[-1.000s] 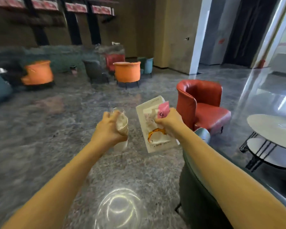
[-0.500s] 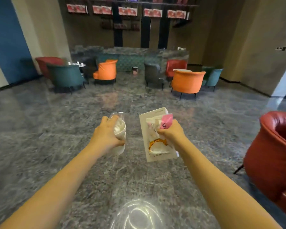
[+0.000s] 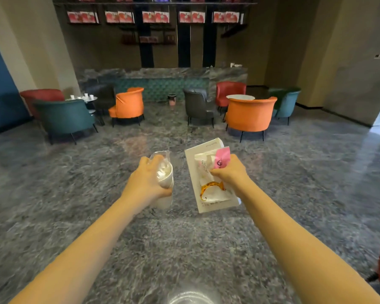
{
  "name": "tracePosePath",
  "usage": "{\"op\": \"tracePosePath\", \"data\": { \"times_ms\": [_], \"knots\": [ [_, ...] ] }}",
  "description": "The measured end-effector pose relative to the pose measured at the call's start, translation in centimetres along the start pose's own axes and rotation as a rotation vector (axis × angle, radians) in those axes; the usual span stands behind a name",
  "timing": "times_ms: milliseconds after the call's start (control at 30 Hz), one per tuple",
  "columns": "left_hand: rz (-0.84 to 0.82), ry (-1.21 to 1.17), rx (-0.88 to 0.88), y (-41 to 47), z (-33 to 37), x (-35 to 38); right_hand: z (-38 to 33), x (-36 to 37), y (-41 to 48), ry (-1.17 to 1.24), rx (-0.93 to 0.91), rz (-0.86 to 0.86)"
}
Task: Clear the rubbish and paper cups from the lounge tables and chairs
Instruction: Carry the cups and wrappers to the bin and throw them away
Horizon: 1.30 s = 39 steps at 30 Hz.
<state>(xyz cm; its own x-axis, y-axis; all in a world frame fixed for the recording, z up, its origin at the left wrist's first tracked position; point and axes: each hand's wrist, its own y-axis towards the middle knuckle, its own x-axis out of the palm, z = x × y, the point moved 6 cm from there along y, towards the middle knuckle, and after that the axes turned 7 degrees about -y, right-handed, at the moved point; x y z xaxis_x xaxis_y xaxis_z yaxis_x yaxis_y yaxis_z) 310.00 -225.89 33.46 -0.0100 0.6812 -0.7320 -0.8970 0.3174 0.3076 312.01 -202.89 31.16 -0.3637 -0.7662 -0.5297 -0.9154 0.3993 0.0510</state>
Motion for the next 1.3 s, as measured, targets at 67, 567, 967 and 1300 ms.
{"op": "tracePosePath", "data": {
  "times_ms": [67, 567, 967, 1300],
  "knots": [
    [-0.003, 0.029, -0.002, 7.2, -1.0, 1.5, 0.5, 0.2, 7.3, -0.008, 0.012, -0.014],
    [0.103, 0.105, -0.084, 53.2, -16.1, 8.5, -1.2, 10.9, 57.4, -0.017, -0.033, -0.128],
    [0.01, 0.068, -0.006, 95.7, -22.1, 18.6, -2.7, 12.5, 98.0, -0.027, 0.031, -0.02],
    [-0.054, 0.118, -0.018, 130.9, -30.1, 27.2, -1.3, 18.2, 135.5, -0.025, 0.049, -0.043]
  ]
}}
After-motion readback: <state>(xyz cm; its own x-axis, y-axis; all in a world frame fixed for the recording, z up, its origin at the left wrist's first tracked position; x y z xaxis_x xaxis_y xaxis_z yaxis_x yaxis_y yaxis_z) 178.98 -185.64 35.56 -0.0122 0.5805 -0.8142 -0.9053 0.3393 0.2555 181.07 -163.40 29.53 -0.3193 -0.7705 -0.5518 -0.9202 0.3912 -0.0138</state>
